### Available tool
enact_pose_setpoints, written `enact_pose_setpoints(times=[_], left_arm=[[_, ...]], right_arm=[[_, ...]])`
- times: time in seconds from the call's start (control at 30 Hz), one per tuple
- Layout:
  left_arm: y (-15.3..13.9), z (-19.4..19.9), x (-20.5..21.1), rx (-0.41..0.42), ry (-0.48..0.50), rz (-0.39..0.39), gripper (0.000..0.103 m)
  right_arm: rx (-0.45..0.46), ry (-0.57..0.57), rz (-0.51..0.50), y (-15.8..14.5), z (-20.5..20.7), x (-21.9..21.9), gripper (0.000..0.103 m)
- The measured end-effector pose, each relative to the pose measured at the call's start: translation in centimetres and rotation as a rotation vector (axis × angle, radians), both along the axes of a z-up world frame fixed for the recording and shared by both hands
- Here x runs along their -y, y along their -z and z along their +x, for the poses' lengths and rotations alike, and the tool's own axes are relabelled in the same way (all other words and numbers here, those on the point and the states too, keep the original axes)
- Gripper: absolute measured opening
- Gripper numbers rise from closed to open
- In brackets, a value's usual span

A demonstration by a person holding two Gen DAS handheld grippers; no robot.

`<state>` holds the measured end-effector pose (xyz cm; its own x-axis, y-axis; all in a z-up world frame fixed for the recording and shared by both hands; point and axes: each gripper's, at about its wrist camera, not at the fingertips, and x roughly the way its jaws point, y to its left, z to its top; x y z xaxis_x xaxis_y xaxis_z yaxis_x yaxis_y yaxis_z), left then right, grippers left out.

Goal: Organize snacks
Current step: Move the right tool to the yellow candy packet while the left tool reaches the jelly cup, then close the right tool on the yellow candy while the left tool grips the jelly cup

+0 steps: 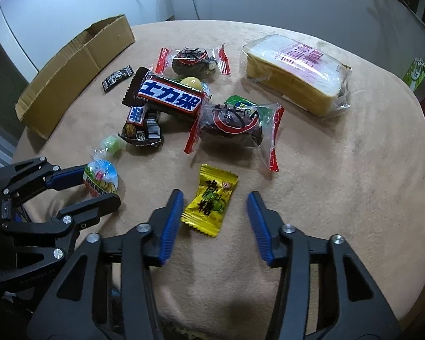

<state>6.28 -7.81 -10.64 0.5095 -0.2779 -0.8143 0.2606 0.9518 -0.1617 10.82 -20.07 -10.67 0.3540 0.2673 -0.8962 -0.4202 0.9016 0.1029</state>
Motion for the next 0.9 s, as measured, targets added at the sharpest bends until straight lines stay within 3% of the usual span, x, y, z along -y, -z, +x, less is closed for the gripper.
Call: enact_pose_setpoints(times=[0.4, 0.9], left_arm=[[-0.4, 0.3, -0.8, -0.029, 0.016, -0.017, 0.035], [-0.9, 0.3, -2.6, -0.048, 0.038, 0.017, 0.031]], right_arm=[[0.001, -0.015, -0.016, -0.2, -0.1, 0.8, 0.029], [0.005, -0.018, 0.013, -0.8, -0.6, 1.0, 0.028]])
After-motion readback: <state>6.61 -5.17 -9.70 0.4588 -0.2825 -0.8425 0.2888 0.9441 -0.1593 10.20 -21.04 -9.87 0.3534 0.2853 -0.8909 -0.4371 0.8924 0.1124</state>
